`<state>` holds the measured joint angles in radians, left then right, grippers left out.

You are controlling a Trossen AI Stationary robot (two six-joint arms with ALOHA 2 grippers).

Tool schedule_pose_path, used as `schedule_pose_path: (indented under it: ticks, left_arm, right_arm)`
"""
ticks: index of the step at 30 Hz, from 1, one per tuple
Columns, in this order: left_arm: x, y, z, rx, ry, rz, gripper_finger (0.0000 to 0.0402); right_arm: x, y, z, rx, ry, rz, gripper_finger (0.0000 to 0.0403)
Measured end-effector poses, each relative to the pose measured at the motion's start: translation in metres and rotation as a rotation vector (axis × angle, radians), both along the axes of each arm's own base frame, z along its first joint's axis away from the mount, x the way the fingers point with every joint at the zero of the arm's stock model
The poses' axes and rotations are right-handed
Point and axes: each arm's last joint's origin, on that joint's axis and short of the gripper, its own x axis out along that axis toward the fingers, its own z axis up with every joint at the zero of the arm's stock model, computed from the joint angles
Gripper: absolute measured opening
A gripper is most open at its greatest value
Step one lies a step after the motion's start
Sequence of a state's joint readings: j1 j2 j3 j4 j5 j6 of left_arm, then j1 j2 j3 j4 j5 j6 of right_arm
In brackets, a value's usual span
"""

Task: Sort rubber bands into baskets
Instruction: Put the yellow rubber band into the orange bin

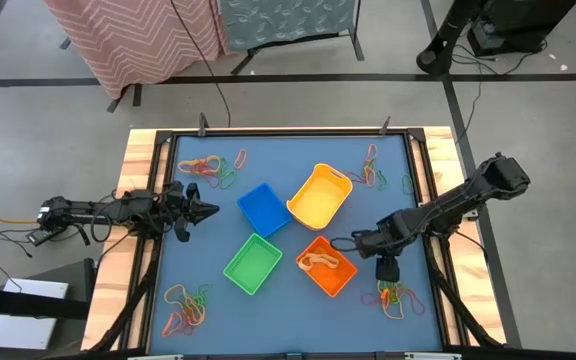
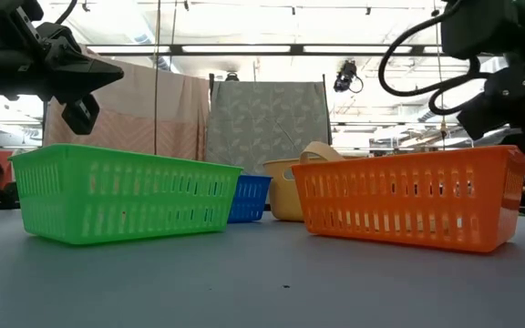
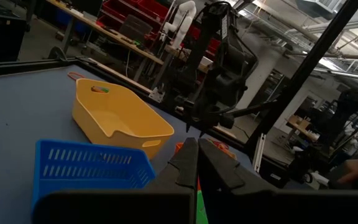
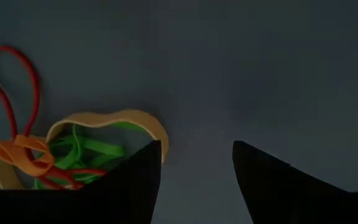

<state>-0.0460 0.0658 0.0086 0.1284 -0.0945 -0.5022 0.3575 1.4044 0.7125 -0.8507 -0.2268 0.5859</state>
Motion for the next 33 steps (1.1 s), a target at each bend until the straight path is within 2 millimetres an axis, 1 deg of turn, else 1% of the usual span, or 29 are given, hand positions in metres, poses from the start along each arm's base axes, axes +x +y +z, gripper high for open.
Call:
schedule_pose_path:
  ticks: [10, 15, 22, 28, 33]
  left_arm:
    - [0.0, 0.0, 0.0, 0.0, 0.0, 0.0, 0.0016]
    - [0.0, 0.0, 0.0, 0.0, 0.0, 0.0, 0.0016]
    - [0.0, 0.0, 0.0, 0.0, 0.0, 0.0, 0.0016]
    - [0.0, 0.0, 0.0, 0.0, -0.001, 0.001, 0.0016]
    - [0.0, 0.0, 0.0, 0.0, 0.0, 0.0, 0.0016]
  right_arm:
    - [-0.001, 0.011, -0.009, 0.029, -0.082, 0.065, 0.021]
    - [-0.005, 0.015, -0.011, -0.022, -0.101, 0.092, 0.021]
    - [-0.004, 0.015, -0.011, -0.054, -0.122, 0.099, 0.0209]
    - [-0.004, 0.015, -0.011, -0.065, -0.139, 0.165, 0.0197]
    - [-0.003, 0.013, -0.012, -0.117, -0.159, 0.165, 0.0181]
